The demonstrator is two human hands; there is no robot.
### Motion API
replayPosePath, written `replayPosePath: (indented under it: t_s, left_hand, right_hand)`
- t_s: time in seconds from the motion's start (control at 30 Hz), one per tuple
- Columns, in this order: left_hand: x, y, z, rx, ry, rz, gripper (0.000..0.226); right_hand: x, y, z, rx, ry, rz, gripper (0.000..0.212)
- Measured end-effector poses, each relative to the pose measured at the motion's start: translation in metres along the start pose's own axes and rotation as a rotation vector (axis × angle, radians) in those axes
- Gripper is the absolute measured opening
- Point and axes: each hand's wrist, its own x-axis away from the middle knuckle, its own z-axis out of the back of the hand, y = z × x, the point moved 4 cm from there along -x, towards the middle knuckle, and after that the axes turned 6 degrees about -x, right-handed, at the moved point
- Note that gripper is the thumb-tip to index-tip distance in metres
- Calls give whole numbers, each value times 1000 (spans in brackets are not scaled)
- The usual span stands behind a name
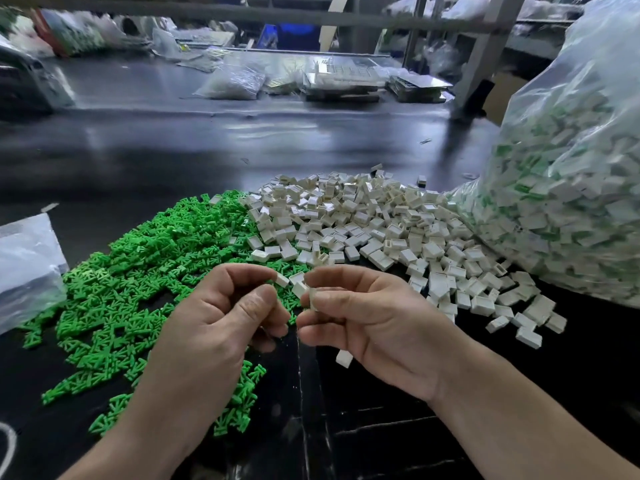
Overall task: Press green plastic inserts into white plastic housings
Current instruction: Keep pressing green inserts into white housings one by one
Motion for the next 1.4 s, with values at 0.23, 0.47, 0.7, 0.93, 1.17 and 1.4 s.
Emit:
replayPosePath:
  t_s: [0.23, 0.47, 0.7, 0.93, 1.17, 1.4]
  left_hand:
    - [4, 4, -4, -64, 41, -74, 7]
    - [6, 7, -2, -30, 49, -37, 18]
    - [5, 5, -5, 62, 18, 21, 21]
    - [3, 3, -6, 98, -11, 74, 17]
    - [3, 2, -4, 130, -41, 88, 20]
    - [4, 2, -2, 136, -34, 64, 33]
  right_hand:
    - [3, -8, 1, 236, 26, 92, 22]
    - [7, -3, -4, 359, 17, 104, 18]
    - [10, 2, -11, 464, -50, 144, 14]
    - [10, 0, -8, 603, -29, 211, 10]
    - [10, 0, -8, 547, 2, 224, 9]
    - [11, -1, -11, 478, -14, 226, 12]
